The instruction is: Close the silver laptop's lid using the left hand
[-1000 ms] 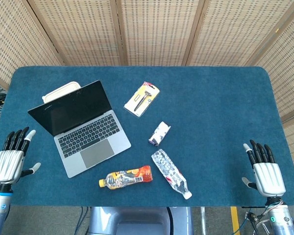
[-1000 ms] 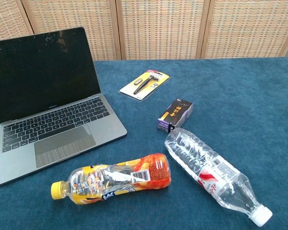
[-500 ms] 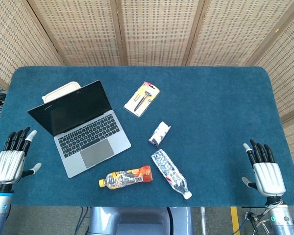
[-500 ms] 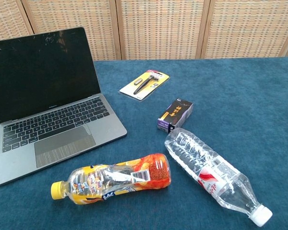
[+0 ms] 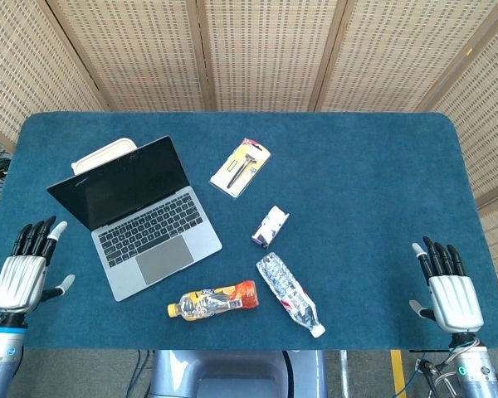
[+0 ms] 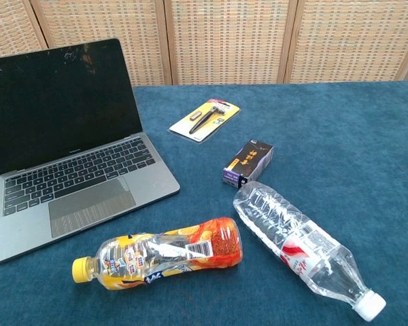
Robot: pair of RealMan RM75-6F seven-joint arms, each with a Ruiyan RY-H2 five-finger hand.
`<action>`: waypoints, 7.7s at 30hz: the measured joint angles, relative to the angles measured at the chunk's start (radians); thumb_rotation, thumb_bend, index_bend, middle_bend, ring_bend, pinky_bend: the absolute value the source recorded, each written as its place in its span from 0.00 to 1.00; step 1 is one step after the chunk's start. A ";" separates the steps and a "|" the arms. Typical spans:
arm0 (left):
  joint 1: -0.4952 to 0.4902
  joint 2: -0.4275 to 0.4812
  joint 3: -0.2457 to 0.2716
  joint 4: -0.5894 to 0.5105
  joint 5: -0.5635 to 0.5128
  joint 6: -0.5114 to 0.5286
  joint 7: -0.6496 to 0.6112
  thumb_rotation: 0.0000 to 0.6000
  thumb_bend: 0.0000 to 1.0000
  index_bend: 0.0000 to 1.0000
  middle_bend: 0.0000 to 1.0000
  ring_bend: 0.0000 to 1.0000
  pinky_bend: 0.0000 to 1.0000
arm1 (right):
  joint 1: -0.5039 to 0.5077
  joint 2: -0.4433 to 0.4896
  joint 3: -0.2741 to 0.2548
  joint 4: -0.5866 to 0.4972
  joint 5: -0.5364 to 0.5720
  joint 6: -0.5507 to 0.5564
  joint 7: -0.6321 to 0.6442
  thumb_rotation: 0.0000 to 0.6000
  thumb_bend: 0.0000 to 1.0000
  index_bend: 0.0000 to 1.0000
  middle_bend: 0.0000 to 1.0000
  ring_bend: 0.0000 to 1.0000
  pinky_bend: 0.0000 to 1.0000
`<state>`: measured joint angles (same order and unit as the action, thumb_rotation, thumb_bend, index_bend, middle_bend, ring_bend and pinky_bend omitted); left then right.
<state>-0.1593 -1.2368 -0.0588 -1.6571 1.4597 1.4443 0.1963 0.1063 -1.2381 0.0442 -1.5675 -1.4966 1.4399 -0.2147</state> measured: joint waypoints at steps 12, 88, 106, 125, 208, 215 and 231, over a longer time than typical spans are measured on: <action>-0.068 0.049 -0.058 -0.137 -0.067 -0.088 0.042 1.00 0.62 0.00 0.00 0.00 0.00 | 0.006 -0.007 -0.007 0.001 -0.002 -0.019 -0.006 1.00 0.03 0.00 0.00 0.00 0.00; -0.689 0.218 -0.184 -0.079 -1.070 -0.609 0.096 1.00 0.87 0.06 0.00 0.00 0.00 | 0.006 0.006 -0.011 -0.006 -0.018 -0.011 0.024 1.00 0.03 0.00 0.00 0.00 0.00; -0.697 0.195 -0.171 -0.071 -1.029 -0.591 0.062 1.00 0.88 0.22 0.10 0.13 0.13 | 0.007 0.007 -0.011 -0.005 -0.014 -0.015 0.028 1.00 0.03 0.00 0.00 0.00 0.00; -0.694 0.199 -0.172 -0.095 -1.001 -0.603 0.019 1.00 0.88 0.35 0.21 0.20 0.18 | 0.007 0.009 -0.008 -0.005 -0.011 -0.012 0.032 1.00 0.03 0.00 0.00 0.00 0.00; -0.813 -0.004 -0.071 -0.211 -1.031 -0.594 0.074 1.00 0.91 0.38 0.24 0.23 0.24 | -0.004 0.029 0.015 -0.003 0.025 0.000 0.064 1.00 0.04 0.00 0.00 0.00 0.00; -0.821 -0.026 -0.059 -0.190 -1.042 -0.614 0.072 1.00 0.91 0.38 0.24 0.23 0.24 | -0.005 0.032 0.018 -0.003 0.032 -0.001 0.068 1.00 0.04 0.00 0.00 0.00 0.00; -0.841 -0.083 -0.029 -0.153 -1.079 -0.611 0.098 1.00 0.90 0.38 0.24 0.23 0.24 | -0.006 0.035 0.019 -0.005 0.029 0.004 0.072 1.00 0.04 0.00 0.00 0.00 0.00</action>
<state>-1.0007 -1.3198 -0.0878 -1.8099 0.3805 0.8336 0.2944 0.1005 -1.2033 0.0635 -1.5729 -1.4679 1.4440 -0.1430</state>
